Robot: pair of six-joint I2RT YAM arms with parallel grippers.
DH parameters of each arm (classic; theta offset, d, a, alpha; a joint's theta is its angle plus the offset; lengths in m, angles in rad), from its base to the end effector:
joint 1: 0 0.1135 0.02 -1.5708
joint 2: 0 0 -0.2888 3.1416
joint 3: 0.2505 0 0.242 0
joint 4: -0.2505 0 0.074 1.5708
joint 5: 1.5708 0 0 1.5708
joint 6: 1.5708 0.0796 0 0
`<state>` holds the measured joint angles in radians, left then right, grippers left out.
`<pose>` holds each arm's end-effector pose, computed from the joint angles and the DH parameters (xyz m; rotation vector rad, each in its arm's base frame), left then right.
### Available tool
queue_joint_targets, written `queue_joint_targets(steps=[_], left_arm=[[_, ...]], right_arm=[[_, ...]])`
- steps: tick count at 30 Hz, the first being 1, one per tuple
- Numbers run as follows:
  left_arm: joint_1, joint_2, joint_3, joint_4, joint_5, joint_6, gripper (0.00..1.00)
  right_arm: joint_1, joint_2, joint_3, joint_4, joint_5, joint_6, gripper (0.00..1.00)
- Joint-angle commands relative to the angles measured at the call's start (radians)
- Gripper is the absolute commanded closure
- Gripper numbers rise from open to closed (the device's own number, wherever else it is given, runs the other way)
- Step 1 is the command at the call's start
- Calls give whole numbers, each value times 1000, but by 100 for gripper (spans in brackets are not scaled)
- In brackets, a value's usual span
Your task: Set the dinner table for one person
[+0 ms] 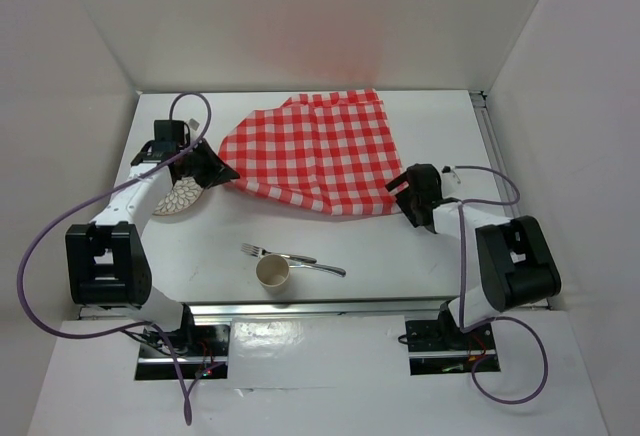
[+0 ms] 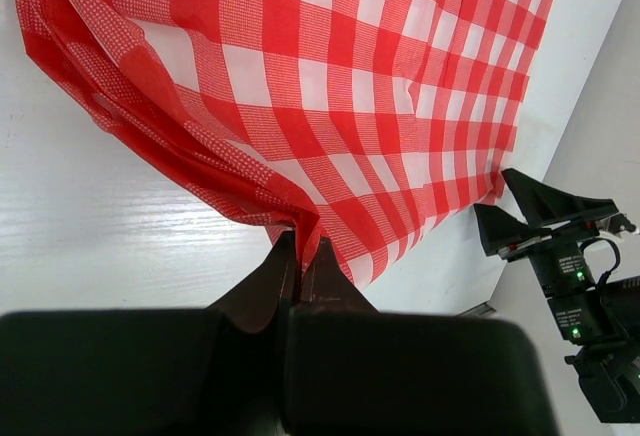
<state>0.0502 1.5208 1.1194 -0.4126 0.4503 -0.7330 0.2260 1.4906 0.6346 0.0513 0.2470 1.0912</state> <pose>0.3461 -0.0173 0.2597 -0.7263 2.3413 -0.8518 0.2974 0.0484 0.1547 1.1008 2.1012 0.3517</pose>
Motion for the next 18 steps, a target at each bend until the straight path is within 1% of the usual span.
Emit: queue_joint_targets(steps=[1, 4, 8, 9, 10, 12, 15, 16, 18], left_arm=[[2, 2, 46, 0, 18, 30, 100], [11, 2, 56, 0, 8, 30, 100], [11, 2, 56, 0, 8, 40, 100], [11, 12, 56, 0, 19, 40, 100], [11, 12, 56, 9, 19, 31, 100], [11, 21, 56, 9, 19, 30, 100], [11, 21, 56, 9, 28, 21, 100], [11, 21, 56, 9, 28, 21, 100], [11, 21, 56, 0, 28, 21, 100]], right_arm=[[-36, 60, -6, -143, 25, -96, 3], [-36, 86, -6, -128, -15, -109, 0], [-36, 114, 20, -123, -31, -123, 0], [-36, 114, 20, -110, -46, -138, 10], [-36, 114, 20, -79, -104, -151, 17], [-36, 132, 8, -18, -144, -142, 29], [-11, 181, 20, -8, -155, -105, 30], [-11, 213, 20, -8, -164, -90, 33], [3, 223, 34, 2, -155, -77, 40]])
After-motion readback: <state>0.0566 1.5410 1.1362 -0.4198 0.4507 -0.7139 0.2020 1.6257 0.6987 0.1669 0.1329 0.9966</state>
